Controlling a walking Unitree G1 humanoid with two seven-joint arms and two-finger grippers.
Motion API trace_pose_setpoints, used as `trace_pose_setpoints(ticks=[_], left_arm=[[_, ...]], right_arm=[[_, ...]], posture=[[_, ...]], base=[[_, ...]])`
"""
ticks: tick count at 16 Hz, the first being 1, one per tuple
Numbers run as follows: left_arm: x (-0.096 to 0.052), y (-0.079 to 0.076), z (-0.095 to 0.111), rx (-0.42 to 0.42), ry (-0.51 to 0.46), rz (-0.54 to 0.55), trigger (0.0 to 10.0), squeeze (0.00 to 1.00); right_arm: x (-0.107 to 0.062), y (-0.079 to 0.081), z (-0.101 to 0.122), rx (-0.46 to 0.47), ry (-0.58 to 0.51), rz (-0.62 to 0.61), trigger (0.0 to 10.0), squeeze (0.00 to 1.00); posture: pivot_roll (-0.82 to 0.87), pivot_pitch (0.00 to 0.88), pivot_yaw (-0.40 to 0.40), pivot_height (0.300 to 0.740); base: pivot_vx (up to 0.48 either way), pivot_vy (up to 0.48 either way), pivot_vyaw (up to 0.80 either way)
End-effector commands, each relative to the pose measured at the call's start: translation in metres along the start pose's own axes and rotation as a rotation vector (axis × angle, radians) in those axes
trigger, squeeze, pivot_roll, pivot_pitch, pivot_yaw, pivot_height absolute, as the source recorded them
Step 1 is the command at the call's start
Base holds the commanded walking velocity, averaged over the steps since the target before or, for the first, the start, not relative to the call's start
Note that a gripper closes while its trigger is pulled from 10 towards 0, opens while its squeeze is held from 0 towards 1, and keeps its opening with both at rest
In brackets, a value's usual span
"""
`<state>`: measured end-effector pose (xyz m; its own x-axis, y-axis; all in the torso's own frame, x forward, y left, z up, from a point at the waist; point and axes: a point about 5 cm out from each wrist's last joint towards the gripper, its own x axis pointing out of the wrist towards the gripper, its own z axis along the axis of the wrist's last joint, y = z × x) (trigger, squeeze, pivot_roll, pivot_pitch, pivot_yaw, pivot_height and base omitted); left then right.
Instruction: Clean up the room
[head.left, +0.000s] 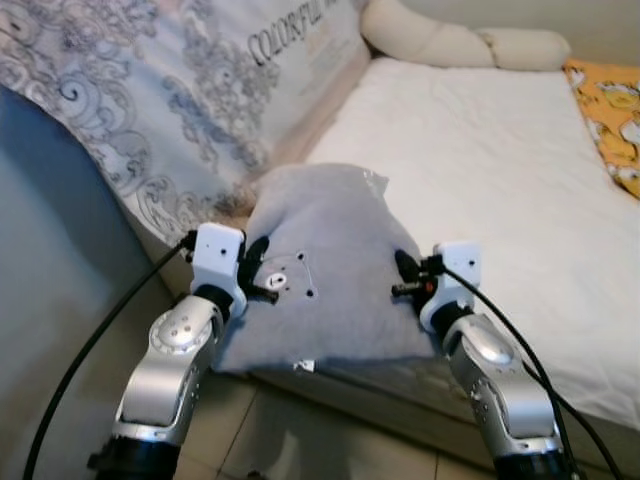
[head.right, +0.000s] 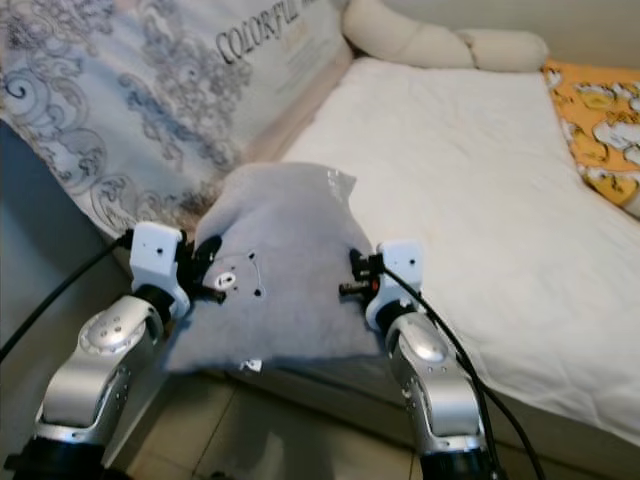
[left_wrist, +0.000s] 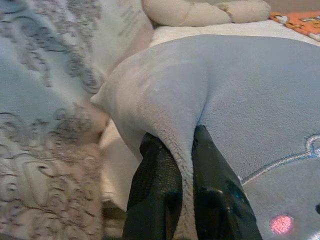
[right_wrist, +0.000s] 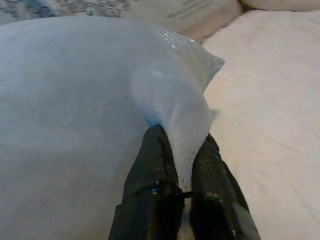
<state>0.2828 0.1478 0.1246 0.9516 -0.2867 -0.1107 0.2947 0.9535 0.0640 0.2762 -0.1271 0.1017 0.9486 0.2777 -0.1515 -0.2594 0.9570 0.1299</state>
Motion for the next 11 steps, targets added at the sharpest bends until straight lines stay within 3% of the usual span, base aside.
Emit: trace_pose_setpoints(ticks=[1,11], left_arm=[[-0.0068,0.0193,0.0079,0.026,-0.033,0.074,10.0,0.0],[-0.0101,0.0253,0.0068,0.03,-0.03,0.089,10.0,0.0]], right_arm=[[0.0025,0.0006,0.0048,-0.003,-0.027,-0.007,10.0,0.0],[0.0041,0.0047,0.0028,-0.011,-0.026,0.024,10.0,0.0]], posture=[[-0.07,0.0,0.026,0.74],[-0.06,0.0,0.024,0.74]], base=[[0.319,0.0,0.0],[0.32,0.0,0.0]])
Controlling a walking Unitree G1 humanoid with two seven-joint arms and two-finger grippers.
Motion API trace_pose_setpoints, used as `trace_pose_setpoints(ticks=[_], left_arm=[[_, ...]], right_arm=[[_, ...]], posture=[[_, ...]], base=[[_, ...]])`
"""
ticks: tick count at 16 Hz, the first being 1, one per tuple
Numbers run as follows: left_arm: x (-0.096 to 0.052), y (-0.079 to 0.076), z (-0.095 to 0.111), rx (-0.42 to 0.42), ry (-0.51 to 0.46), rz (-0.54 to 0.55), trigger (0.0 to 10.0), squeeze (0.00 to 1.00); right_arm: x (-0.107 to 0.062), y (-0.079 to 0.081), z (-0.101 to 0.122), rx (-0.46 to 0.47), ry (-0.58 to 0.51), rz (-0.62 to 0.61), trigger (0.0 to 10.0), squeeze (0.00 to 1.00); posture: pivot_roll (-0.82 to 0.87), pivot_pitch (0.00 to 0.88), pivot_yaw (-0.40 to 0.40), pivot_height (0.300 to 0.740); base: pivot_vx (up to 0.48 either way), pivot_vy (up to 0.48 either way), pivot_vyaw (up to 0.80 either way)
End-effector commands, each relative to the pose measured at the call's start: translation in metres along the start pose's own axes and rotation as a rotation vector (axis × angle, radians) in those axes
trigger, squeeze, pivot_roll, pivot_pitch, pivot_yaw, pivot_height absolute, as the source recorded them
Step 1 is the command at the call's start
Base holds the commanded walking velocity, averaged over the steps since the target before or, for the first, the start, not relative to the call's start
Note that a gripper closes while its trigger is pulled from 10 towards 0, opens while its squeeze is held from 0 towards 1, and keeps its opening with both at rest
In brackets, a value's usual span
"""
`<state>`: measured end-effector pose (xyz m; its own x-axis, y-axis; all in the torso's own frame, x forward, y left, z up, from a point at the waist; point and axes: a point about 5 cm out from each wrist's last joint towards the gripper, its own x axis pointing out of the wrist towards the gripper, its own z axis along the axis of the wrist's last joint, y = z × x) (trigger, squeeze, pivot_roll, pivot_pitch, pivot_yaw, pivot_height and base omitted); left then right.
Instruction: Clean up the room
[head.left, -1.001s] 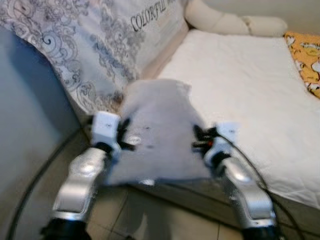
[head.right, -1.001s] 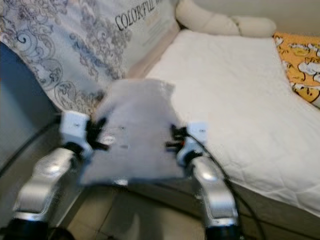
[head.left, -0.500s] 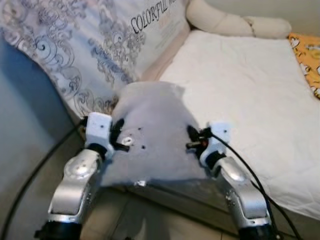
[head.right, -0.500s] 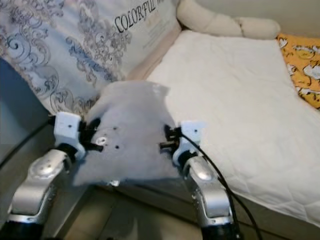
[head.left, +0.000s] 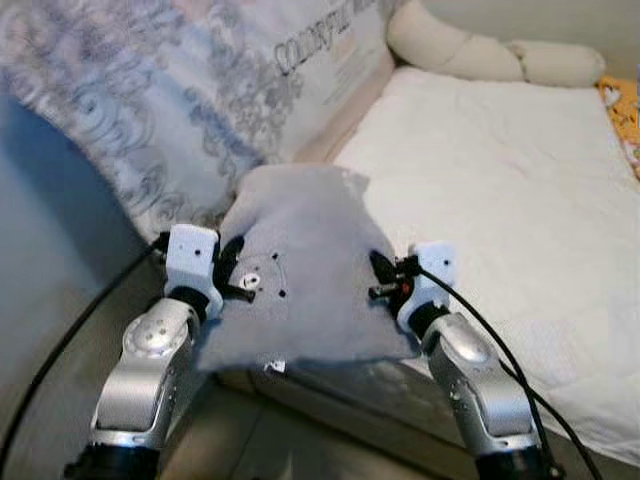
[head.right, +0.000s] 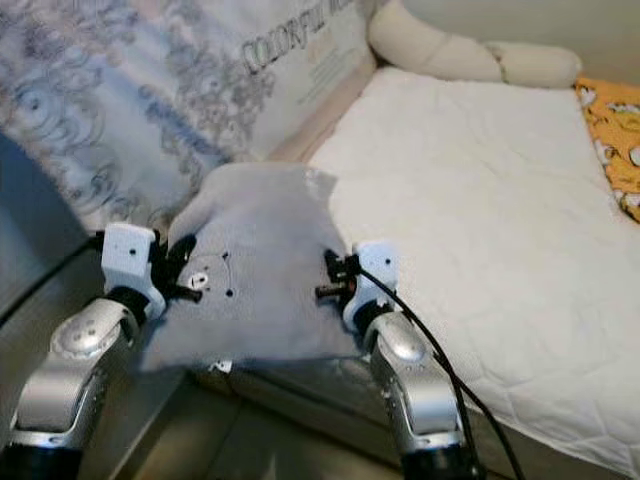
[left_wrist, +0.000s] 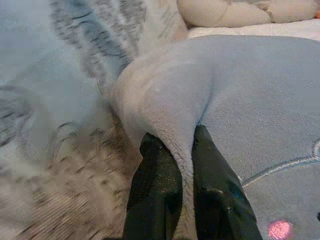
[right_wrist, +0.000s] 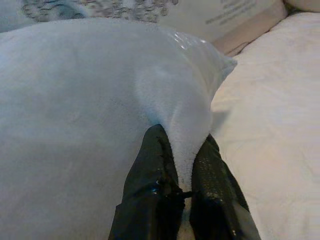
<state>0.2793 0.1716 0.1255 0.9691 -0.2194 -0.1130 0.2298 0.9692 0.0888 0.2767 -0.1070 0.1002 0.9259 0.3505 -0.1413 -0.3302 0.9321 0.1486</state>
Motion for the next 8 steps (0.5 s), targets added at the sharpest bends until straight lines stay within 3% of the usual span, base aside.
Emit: trace_pose_setpoints(ticks=[1,8], left_arm=[[0.0004,0.0043,0.0083,0.012,-0.037,0.022,10.0,0.0],[-0.0003,0.0074,0.0097,0.015,-0.04,0.03,10.0,0.0]], right_arm=[[-0.0033,-0.0139,0.0058,-0.02,-0.026,-0.053,10.0,0.0],[-0.0032,-0.0137,0.005,-0.02,-0.021,-0.045,10.0,0.0]], posture=[[-0.06,0.0,0.024,0.74],[-0.06,0.0,0.02,0.74]], base=[[0.319,0.0,0.0],[0.318,0.0,0.0]])
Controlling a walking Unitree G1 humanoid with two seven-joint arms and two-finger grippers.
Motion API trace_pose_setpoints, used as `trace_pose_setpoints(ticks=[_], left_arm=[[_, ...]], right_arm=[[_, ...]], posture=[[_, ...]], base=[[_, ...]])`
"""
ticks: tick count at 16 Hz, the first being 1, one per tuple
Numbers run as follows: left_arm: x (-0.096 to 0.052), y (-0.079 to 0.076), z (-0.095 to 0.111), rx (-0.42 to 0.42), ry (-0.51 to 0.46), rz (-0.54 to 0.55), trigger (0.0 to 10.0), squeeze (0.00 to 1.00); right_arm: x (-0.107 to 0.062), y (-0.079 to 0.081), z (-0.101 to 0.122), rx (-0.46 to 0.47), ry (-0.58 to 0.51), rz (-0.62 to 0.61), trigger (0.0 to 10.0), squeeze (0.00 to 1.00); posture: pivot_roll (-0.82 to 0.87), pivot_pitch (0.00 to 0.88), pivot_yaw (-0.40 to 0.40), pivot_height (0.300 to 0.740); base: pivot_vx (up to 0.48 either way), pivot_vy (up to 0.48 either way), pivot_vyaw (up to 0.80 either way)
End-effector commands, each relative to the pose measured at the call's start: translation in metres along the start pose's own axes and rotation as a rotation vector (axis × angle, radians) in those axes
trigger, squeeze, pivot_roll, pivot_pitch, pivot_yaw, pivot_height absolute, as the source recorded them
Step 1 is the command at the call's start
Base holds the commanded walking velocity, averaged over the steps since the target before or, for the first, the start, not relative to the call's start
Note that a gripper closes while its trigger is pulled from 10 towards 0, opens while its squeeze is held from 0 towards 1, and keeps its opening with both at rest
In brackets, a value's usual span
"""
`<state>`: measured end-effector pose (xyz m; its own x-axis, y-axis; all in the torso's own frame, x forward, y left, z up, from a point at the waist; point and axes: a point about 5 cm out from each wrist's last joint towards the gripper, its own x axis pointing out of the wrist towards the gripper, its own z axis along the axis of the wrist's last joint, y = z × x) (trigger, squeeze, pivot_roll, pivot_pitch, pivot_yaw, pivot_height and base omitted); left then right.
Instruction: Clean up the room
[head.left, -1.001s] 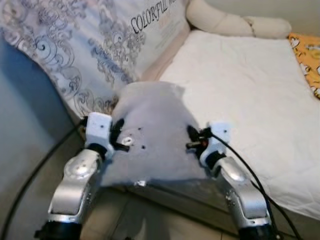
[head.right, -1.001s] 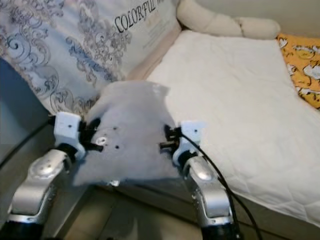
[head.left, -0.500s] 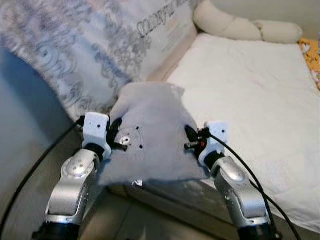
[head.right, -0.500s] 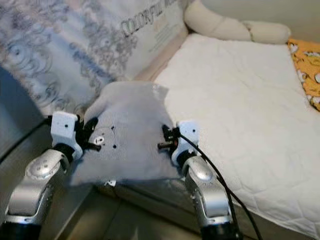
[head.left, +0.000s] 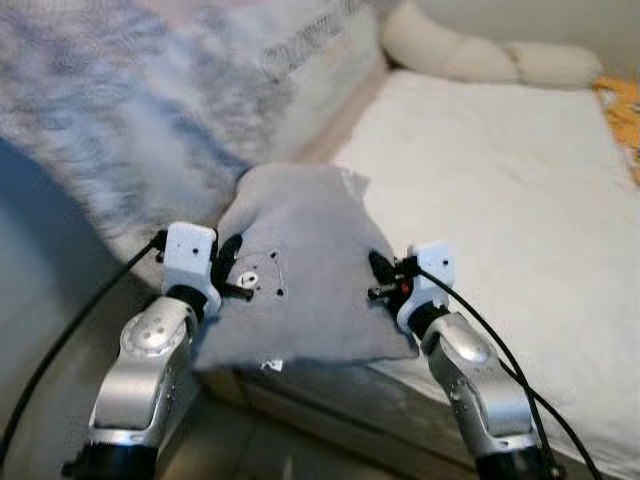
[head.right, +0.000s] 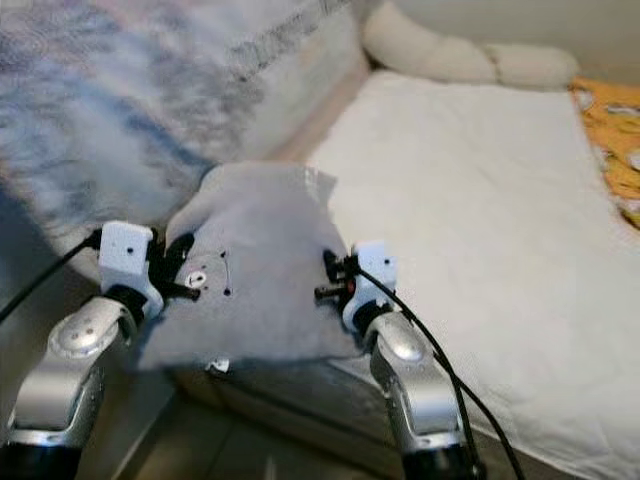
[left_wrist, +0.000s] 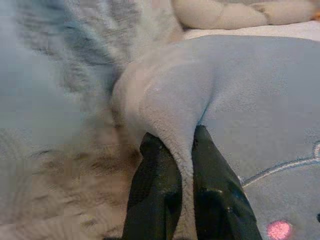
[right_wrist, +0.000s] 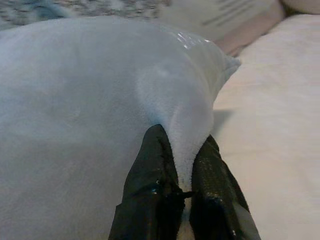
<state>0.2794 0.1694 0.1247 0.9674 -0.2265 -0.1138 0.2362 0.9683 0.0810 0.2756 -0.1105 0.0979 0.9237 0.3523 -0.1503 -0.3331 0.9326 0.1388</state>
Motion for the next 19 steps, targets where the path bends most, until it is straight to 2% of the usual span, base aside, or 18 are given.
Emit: trace_pose_setpoints(ticks=[1,5,16,19], left_arm=[[-0.001,0.01,0.01,0.023,-0.039,0.039,10.0,0.0],[-0.002,0.014,0.011,0.031,-0.038,0.046,10.0,0.0],[0.003,0.021,0.018,0.074,-0.034,0.028,10.0,0.0],[0.005,0.023,0.021,0.086,-0.045,0.021,10.0,0.0]], right_arm=[[-0.001,-0.009,0.006,0.007,-0.026,-0.036,10.0,0.0],[0.001,-0.004,0.007,-0.029,-0.029,0.004,10.0,0.0],[0.0,-0.002,0.003,-0.022,-0.028,0.002,10.0,0.0],[0.002,0.002,0.002,-0.036,-0.022,0.038,10.0,0.0]], posture=[[-0.06,0.0,0.02,0.74],[-0.05,0.0,0.02,0.74],[-0.05,0.0,0.065,0.74],[-0.05,0.0,0.071,0.74]], base=[[0.319,0.0,-0.74],[0.317,0.0,-0.2],[0.316,0.0,-0.11],[0.279,0.0,0.0]])
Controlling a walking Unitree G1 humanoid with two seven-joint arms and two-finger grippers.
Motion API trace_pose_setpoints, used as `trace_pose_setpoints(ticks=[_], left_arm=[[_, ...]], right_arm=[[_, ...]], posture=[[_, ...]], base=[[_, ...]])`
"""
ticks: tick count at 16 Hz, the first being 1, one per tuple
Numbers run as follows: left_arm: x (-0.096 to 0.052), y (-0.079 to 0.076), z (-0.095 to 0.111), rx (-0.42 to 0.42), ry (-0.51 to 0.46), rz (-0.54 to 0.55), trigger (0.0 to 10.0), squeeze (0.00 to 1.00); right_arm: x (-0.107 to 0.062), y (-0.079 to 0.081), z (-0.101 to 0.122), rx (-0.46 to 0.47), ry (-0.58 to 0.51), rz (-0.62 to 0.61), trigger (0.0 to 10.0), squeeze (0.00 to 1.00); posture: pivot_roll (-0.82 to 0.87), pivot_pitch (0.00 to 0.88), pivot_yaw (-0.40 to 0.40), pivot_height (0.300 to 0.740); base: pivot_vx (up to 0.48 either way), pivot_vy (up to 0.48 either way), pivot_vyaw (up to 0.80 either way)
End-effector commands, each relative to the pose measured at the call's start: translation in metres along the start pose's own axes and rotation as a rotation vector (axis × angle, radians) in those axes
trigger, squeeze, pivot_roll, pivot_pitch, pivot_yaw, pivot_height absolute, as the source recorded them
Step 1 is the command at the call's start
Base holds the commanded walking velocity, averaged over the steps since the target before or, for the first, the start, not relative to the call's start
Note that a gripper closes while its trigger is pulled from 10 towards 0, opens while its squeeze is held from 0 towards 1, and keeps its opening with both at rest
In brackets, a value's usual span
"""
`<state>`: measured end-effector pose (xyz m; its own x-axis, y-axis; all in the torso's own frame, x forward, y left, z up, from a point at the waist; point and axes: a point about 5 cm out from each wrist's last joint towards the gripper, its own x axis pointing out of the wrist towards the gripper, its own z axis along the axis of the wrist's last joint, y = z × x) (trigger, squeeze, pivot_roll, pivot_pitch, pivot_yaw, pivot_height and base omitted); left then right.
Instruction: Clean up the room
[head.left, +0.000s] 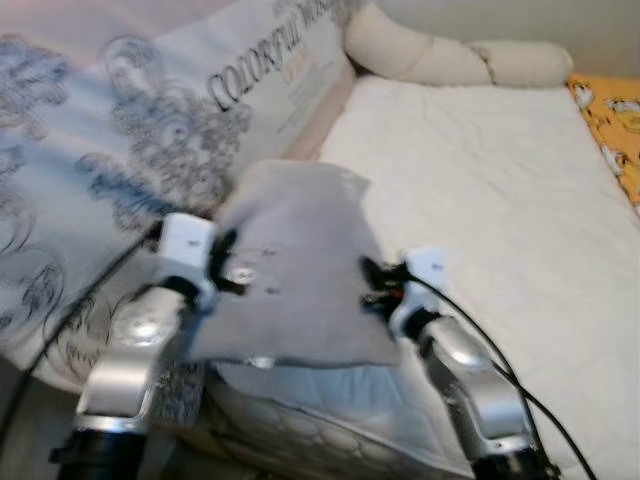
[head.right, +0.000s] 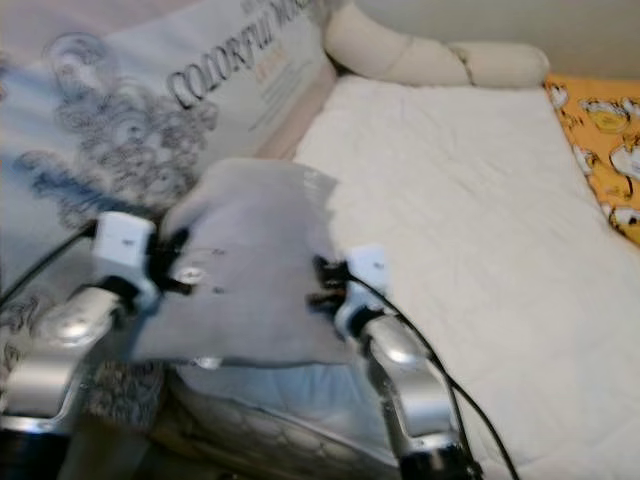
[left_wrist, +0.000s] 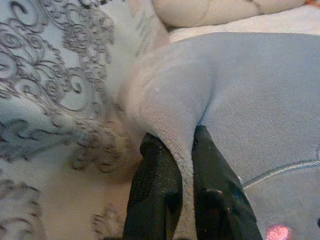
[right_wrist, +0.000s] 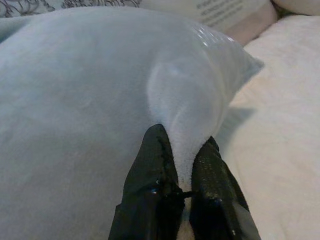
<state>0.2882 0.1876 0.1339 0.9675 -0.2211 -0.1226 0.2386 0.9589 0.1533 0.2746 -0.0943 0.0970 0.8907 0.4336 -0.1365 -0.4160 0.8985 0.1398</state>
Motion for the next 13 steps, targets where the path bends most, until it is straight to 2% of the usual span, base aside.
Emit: trace_pose_setpoints(ticks=[1,2,3,4,5,7,11,12,13], left_arm=[[0.004,0.002,0.016,0.038,-0.066,0.004,10.0,0.0],[0.007,0.002,0.018,0.049,-0.072,-0.005,10.0,0.0],[0.011,0.004,0.019,0.071,-0.077,-0.004,10.0,0.0],[0.013,0.004,0.019,0.08,-0.077,-0.003,10.0,0.0],[0.02,0.006,0.02,0.123,-0.077,-0.011,10.0,0.0],[0.035,0.007,0.019,0.204,-0.065,-0.037,10.0,0.0],[0.063,0.004,0.019,0.281,-0.069,-0.05,10.0,0.0],[0.075,0.001,0.017,0.334,-0.074,-0.037,10.0,0.0],[0.08,-0.002,0.016,0.387,-0.069,-0.049,10.0,0.0]], right_arm=[[-0.001,-0.01,0.005,-0.037,-0.019,-0.023,10.0,0.0],[0.001,-0.008,0.005,-0.022,-0.016,0.001,10.0,0.0],[0.003,-0.007,0.006,-0.013,-0.019,0.015,10.0,0.4],[0.003,-0.006,0.006,-0.012,-0.021,0.017,10.0,0.4],[0.005,-0.007,0.006,-0.005,-0.024,0.001,10.0,1.0],[0.004,-0.01,0.002,0.0,-0.011,-0.028,10.0,1.0],[0.001,-0.018,-0.004,0.009,-0.003,-0.071,10.0,1.0],[-0.002,-0.021,-0.005,-0.001,-0.002,-0.082,10.0,1.0],[-0.005,-0.022,-0.005,-0.003,-0.004,-0.084,10.0,1.0]], posture=[[-0.05,0.0,0.071,0.74],[-0.05,0.0,0.068,0.74],[-0.05,0.0,0.066,0.74],[-0.05,0.0,0.065,0.74],[-0.04,0.0,0.058,0.74],[-0.04,0.0,0.054,0.74],[-0.05,0.0,0.051,0.74],[-0.06,0.0,0.05,0.74],[-0.07,0.0,0.05,0.74]], base=[[0.0,0.0,0.0],[0.0,0.0,0.0],[0.0,0.0,0.0],[0.0,0.0,0.0],[0.0,0.0,0.0],[0.0,0.0,0.0],[0.0,0.0,0.0],[0.0,0.0,0.0],[0.0,0.0,0.0]])
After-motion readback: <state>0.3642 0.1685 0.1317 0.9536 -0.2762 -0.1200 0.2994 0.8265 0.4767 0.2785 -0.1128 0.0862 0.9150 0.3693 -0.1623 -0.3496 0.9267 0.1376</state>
